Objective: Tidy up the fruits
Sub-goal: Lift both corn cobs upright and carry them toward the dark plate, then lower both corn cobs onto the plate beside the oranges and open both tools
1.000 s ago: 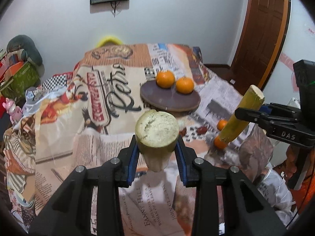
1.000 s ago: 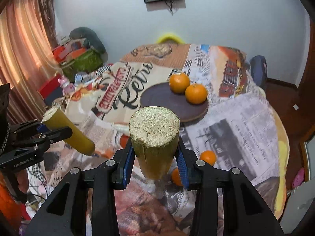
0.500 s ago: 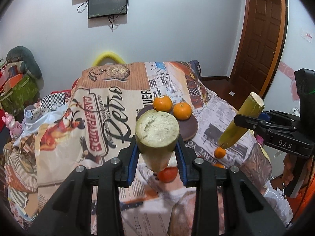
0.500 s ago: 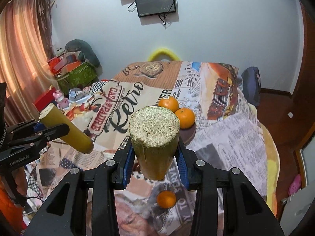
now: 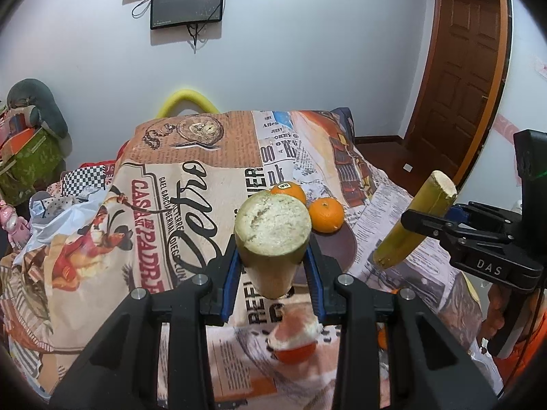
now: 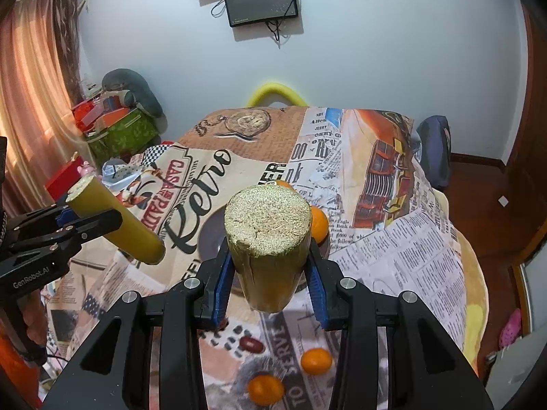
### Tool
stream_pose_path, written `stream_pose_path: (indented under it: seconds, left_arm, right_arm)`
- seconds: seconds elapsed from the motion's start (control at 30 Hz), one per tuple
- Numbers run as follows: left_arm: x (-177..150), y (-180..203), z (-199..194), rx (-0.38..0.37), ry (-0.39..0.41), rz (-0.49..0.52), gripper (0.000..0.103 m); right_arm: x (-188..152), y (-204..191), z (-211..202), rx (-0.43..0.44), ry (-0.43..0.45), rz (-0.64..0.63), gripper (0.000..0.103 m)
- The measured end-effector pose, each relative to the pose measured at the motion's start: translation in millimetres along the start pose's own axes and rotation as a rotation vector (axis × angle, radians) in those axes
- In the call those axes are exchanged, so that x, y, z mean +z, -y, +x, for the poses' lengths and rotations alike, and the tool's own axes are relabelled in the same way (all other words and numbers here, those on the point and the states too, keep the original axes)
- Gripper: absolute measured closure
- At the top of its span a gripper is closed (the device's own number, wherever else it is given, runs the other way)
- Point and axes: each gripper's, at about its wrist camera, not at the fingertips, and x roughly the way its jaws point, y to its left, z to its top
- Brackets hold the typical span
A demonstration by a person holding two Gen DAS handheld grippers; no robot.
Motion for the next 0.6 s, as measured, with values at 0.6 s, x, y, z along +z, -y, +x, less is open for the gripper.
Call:
stream_pose_path:
  seconds: [0.6]
  left_arm:
    - [7,-5,89,-0.043,-0.115,0.01,0.068]
  right_arm:
    - [5,13,78,-0.017,-0.113,-0.043,0.067]
